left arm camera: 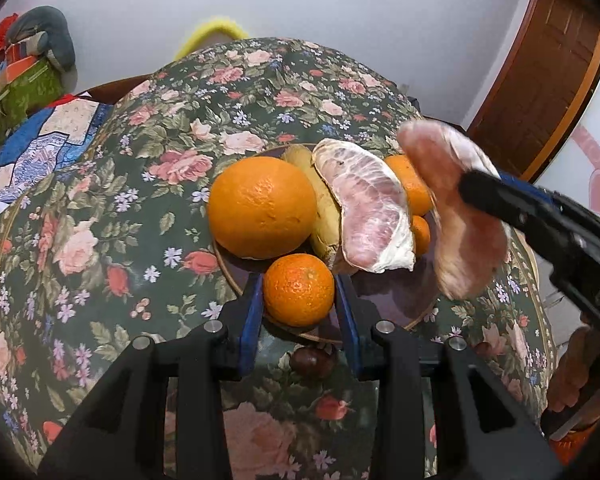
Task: Organize fruits
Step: 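Lift the pomelo segment with the right gripper and carry it over the plate, then lower the segment beside the other segment and open the right gripper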
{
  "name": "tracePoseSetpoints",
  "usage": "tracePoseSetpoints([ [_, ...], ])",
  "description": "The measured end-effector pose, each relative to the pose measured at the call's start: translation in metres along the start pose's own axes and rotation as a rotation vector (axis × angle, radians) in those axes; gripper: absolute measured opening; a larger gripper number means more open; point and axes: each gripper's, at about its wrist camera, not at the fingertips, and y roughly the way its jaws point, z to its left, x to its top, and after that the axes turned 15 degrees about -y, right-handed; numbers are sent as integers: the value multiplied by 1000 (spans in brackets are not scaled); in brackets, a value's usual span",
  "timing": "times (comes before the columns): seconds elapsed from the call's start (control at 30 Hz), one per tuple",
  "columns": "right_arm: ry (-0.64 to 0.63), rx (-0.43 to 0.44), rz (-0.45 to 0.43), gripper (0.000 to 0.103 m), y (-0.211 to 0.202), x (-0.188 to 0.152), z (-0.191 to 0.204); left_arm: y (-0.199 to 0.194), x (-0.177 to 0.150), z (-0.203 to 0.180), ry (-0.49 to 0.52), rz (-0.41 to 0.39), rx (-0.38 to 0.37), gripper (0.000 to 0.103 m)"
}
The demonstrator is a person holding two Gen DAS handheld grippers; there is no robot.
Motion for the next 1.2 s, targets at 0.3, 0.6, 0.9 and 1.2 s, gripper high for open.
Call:
tracePoseSetpoints([
  [0.3, 18, -19, 43, 21, 18, -9, -9, 17, 4, 0, -22, 20, -7, 36],
  [0.6, 31, 0, 85, 22, 28, -19, -14, 23, 3, -1, -14, 25, 12, 36],
  [0.9, 28, -12, 101, 36, 22, -22, -13, 13, 1, 0, -16, 2, 28, 44],
  [1.2, 15, -31, 78, 38, -8, -21, -8, -24, 0, -1, -16, -49, 30, 44],
])
